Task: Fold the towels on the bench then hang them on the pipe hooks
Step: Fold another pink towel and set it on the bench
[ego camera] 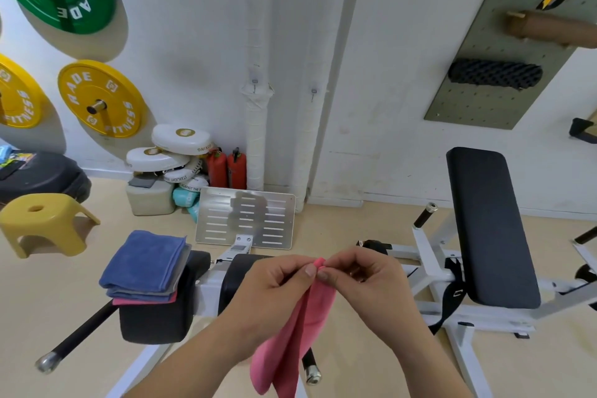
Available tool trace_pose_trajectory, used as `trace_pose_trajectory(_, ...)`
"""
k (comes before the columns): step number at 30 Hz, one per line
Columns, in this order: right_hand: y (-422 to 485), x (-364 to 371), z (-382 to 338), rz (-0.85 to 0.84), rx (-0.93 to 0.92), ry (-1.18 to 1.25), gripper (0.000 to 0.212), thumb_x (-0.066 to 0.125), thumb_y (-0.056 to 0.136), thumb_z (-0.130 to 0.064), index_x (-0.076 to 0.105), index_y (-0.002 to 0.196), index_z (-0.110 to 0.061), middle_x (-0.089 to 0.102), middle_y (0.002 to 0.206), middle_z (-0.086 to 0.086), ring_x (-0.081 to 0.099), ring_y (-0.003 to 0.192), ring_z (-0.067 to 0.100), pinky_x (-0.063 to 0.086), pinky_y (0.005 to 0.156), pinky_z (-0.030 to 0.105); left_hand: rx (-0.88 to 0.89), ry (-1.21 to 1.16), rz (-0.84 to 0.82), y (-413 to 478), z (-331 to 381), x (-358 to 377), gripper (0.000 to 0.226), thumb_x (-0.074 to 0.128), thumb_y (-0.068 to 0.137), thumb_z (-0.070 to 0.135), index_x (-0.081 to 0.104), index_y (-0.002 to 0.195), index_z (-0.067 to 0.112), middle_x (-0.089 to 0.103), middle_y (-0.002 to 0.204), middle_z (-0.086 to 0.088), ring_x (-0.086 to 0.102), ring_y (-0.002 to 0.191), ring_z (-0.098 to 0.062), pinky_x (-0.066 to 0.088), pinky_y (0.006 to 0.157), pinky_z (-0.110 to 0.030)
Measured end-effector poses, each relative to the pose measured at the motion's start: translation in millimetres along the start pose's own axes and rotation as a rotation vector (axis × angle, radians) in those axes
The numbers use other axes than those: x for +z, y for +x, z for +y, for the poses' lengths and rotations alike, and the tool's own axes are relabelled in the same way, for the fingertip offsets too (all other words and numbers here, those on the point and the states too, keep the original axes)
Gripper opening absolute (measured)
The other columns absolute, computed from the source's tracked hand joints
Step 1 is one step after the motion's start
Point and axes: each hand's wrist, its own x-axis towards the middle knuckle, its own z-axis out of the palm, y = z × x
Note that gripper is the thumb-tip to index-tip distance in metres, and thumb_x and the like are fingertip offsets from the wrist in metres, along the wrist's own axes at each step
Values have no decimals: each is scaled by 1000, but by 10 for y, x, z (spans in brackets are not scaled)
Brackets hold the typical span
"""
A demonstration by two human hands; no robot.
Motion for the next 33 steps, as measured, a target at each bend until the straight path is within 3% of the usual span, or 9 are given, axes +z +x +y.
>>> trace_pose_trajectory(6,59,15,19,-22,-23,80,15,86,78,-17,75,72,-23,73,72,0,60,66,8,50,63,26,53,104,-115,17,-17,-90,13,78,87,21,80,99,27,78,97,-2,71,96,-24,55,93,-43)
trace_pose_trajectory(10,108,32,81,-52,-2,179,23,80,76,-43,75,83,-22,76,87,8,70,88,35,57,84,51,110,279,-118,35,7,-37,12,74,89,13,78,87,24,76,83,1,69,80,-17,56,84,-42)
trace_pose_trajectory(14,102,-101,177,-305,-46,149,29,75,81,-46,77,94,-21,77,94,5,70,93,17,55,87,32,156,130,-136,83,184,-194,17,64,98,8,78,98,17,78,91,-7,68,85,-12,54,82,-28)
trace_pose_trajectory(16,141,-169,243,-400,-52,-33,33,82,75,-48,76,94,-21,77,96,4,70,98,17,53,94,35,179,131,-130,105,295,-294,17,61,99,8,76,99,15,76,85,0,66,80,-7,52,77,-20)
trace_pose_trajectory(20,265,-261,384,-499,-5,-252,48,82,76,-57,76,100,-16,75,101,5,69,104,20,52,100,45,242,154,2,215,431,-480,19,59,100,12,75,101,21,74,85,8,64,80,-4,49,76,-15)
trace_pose_trajectory(24,339,-440,560,-466,26,-295,29,75,86,-46,74,94,-18,71,89,11,66,87,30,55,88,53,274,229,182,267,495,-713,21,58,101,16,75,102,28,77,88,9,66,80,5,48,73,-7)
trace_pose_trajectory(27,396,-549,562,-372,91,-172,8,79,88,-26,73,82,-25,67,74,0,61,71,15,52,74,40,257,239,253,298,432,-838,22,58,102,16,75,102,29,77,90,16,66,81,8,49,72,-5)
trace_pose_trajectory(31,488,-619,616,-262,155,-11,18,83,84,-31,74,85,-16,66,88,28,63,73,28,51,71,49,208,209,411,391,230,-966,23,58,101,15,73,98,33,74,90,27,63,83,16,46,73,-4)
trace_pose_trajectory(33,514,-612,652,-218,177,14,27,82,80,-41,75,86,-16,67,89,29,64,72,28,51,74,57,185,180,478,449,144,-1034,20,59,102,17,73,100,30,73,93,24,63,83,16,46,73,-6)
